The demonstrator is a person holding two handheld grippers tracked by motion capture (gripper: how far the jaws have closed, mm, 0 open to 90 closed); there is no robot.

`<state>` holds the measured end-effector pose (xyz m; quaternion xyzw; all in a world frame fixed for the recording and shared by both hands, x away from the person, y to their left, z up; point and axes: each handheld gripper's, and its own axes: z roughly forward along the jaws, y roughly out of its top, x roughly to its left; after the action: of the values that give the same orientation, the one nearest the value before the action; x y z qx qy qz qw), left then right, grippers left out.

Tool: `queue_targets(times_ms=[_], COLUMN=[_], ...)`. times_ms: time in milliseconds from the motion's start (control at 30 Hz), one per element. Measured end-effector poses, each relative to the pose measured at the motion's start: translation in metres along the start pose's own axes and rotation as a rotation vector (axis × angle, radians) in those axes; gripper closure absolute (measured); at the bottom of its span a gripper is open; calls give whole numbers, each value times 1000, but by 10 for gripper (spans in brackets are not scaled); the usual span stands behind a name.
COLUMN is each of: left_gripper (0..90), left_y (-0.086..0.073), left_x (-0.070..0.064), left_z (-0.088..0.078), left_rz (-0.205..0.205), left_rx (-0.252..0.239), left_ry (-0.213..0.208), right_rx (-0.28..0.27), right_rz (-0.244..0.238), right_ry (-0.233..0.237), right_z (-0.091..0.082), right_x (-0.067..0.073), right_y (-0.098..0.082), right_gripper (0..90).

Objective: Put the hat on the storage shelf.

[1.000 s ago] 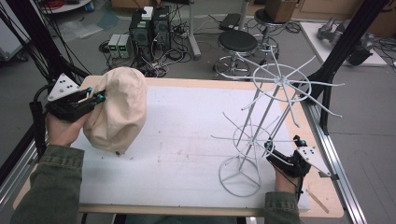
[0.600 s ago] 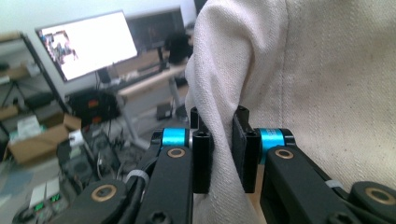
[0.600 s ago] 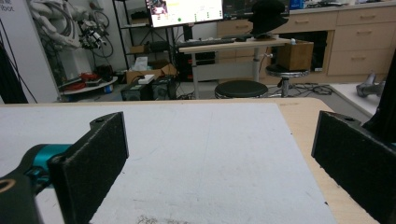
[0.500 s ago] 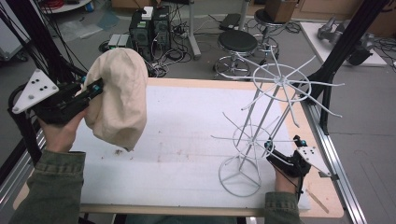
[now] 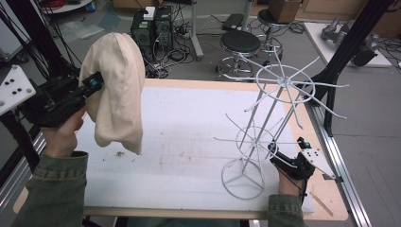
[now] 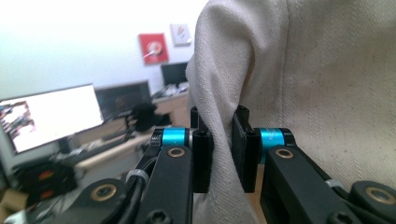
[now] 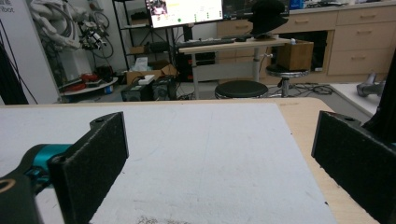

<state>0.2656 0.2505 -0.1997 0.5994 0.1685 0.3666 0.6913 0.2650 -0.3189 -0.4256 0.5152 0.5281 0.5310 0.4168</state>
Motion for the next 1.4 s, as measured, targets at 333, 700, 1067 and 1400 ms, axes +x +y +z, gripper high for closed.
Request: queue_targets(times_ms=[333, 700, 1067, 1400], left_gripper=[805, 803, 802, 802], left_y=[12, 18, 16, 1], left_x=[-14, -28, -40, -44], left_z=[14, 37, 69, 104], left_rz=[-3, -23, -41, -83], left_rx=[-104, -160, -168, -163], left_ry=[-81, -192, -276, -315], right_rx=[0, -2, -2, -1], right_rz=[0, -1, -2, -8], right_ry=[3, 8, 13, 21], right_z=[0, 0, 0, -1], right_x=[0, 0, 0, 0], right_y=[0, 0, 0, 0], right_gripper=[29, 29, 29, 29])
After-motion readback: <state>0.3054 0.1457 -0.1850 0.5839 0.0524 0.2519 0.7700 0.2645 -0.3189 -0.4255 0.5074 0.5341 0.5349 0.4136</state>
